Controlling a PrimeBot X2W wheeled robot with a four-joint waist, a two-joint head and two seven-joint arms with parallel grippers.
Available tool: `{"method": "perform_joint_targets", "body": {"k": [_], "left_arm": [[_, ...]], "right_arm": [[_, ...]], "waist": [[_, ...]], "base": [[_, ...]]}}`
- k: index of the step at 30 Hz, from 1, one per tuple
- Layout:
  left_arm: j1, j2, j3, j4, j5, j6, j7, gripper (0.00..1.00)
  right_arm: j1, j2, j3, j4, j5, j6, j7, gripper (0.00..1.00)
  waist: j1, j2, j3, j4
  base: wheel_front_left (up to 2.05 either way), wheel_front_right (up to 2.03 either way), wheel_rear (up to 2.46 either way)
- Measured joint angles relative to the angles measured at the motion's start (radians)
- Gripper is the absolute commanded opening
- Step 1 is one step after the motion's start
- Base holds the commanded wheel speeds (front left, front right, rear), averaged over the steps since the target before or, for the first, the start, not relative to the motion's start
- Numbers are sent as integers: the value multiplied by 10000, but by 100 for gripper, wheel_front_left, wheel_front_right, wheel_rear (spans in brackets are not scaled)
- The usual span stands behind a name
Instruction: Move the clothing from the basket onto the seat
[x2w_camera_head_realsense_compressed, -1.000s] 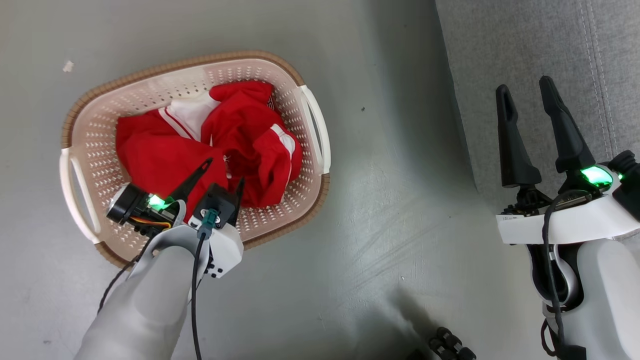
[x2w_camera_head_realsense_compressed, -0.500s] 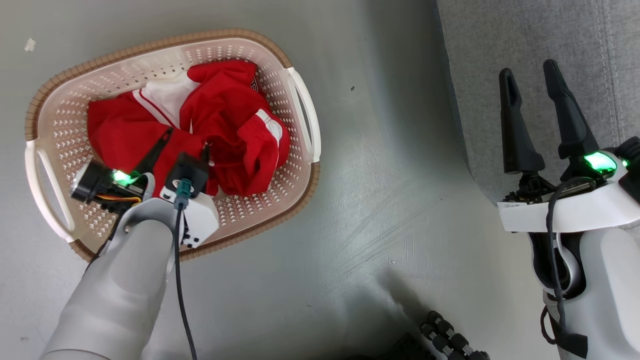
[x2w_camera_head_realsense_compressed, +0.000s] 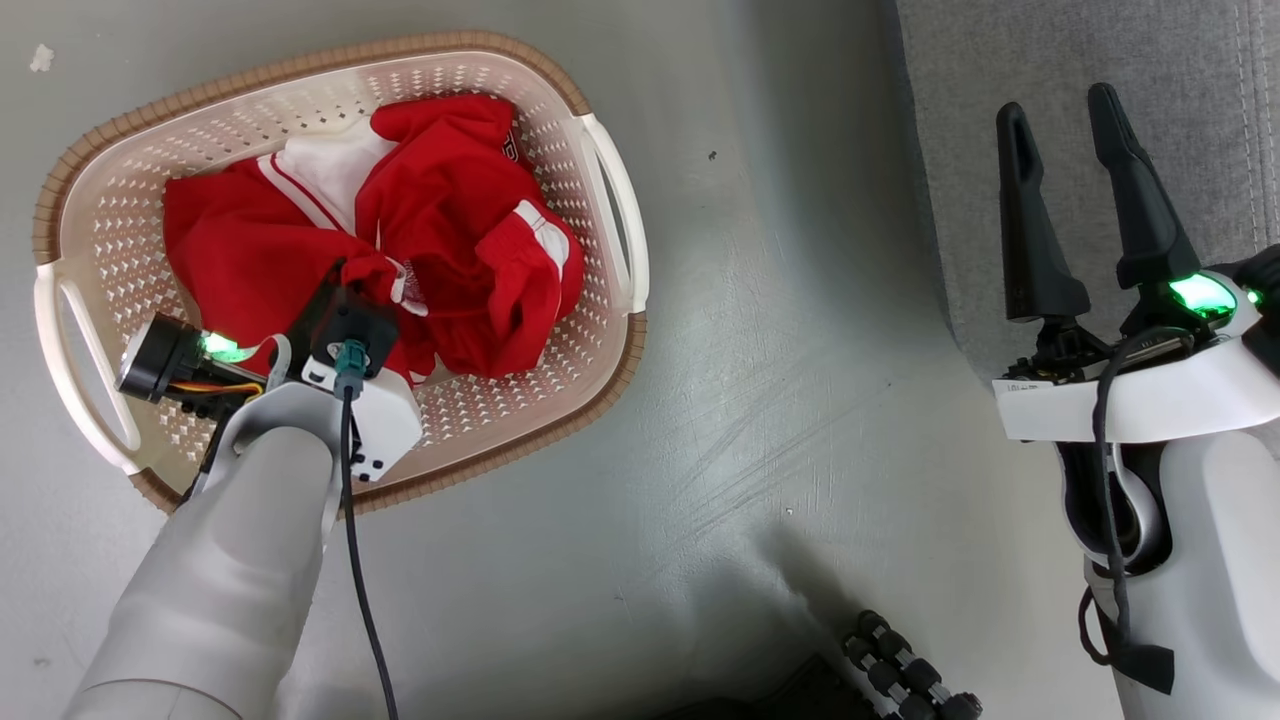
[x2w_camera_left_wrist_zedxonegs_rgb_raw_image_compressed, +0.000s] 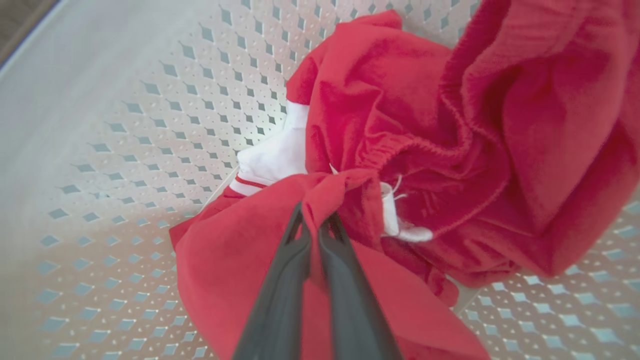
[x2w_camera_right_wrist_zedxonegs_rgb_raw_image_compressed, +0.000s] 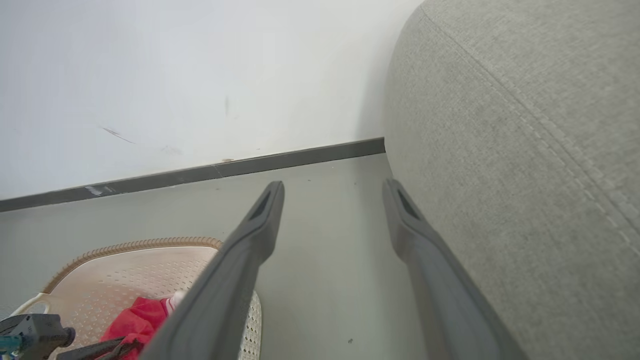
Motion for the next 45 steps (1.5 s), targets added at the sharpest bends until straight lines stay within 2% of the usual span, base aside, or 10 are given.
{"method": "perform_joint_targets", "body": {"k": [18, 30, 45], "left_arm": [[-78, -105, 75, -711, -443, -44, -25, 0], [207, 61, 56, -2608, -617, -224, -29, 0], [1433, 546, 527, -5014, -1425, -757, -56, 0]], "right_arm": [[-508, -21, 485, 652, -291, 0, 0, 100], [-841, -65, 909, 1296, -564, 0, 0, 100], [-1181, -752, 1735, 2098, -658, 0, 0, 100]], "waist": [[0, 0, -493, 473], [0, 0, -1243, 964], [-1, 0, -2651, 1724]], "base": [[0, 0, 0], [0, 0, 0], [0, 0, 0]]}}
